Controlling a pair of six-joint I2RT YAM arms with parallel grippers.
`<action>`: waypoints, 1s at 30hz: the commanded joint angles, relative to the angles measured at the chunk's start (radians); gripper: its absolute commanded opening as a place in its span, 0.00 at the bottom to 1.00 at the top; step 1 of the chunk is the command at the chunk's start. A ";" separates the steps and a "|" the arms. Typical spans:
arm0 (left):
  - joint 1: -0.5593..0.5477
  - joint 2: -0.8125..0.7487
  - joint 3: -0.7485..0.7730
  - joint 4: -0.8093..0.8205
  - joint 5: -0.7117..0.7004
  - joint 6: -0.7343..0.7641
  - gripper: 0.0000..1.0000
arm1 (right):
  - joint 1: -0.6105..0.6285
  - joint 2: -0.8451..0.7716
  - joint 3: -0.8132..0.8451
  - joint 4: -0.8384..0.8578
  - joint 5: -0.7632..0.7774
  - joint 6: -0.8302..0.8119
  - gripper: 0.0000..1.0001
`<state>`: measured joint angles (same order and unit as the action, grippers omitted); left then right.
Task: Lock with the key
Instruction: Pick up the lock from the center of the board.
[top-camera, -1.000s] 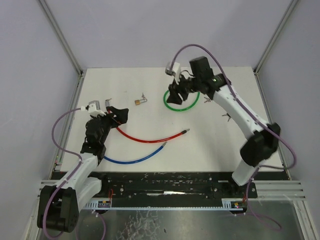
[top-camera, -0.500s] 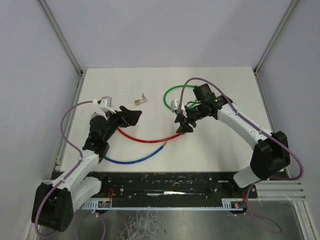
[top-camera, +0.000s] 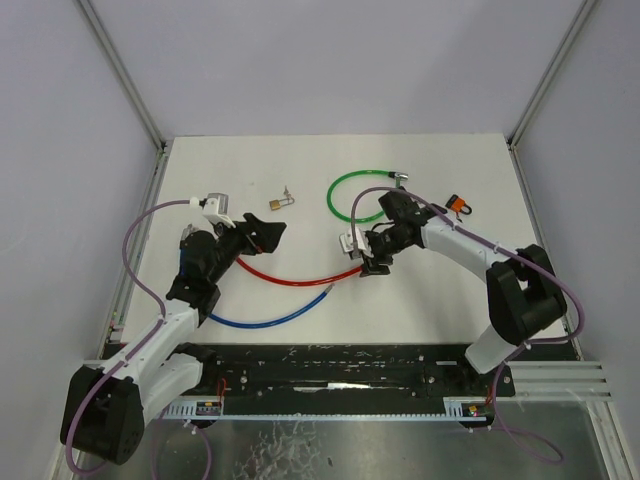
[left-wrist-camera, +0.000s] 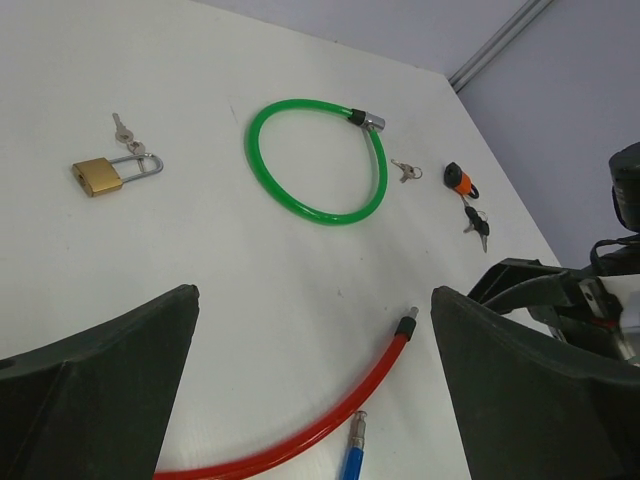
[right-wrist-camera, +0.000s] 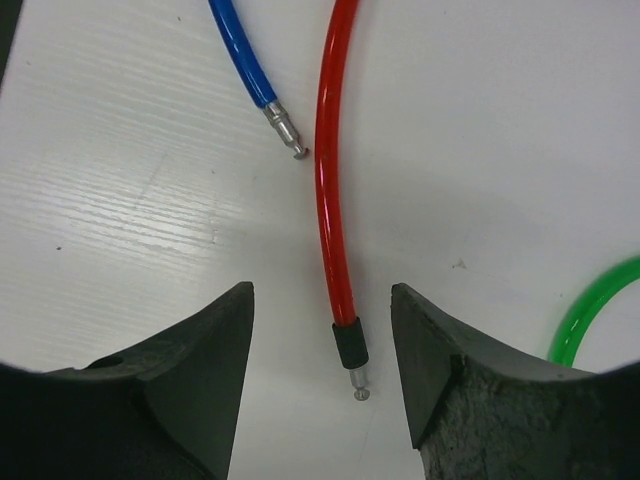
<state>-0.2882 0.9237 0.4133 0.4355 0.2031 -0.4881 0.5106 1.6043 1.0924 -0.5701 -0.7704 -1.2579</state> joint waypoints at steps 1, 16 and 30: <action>-0.003 -0.010 0.008 -0.003 -0.023 0.038 0.98 | 0.025 0.053 0.022 0.075 0.092 0.028 0.62; -0.004 -0.030 -0.008 -0.018 -0.056 0.062 0.98 | 0.069 0.265 0.121 0.036 0.182 0.099 0.44; -0.004 -0.036 -0.010 -0.023 -0.059 0.069 0.98 | 0.074 0.304 0.142 0.031 0.229 0.122 0.36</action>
<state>-0.2882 0.9024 0.4129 0.4034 0.1593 -0.4458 0.5747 1.8992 1.1988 -0.5243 -0.5694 -1.1484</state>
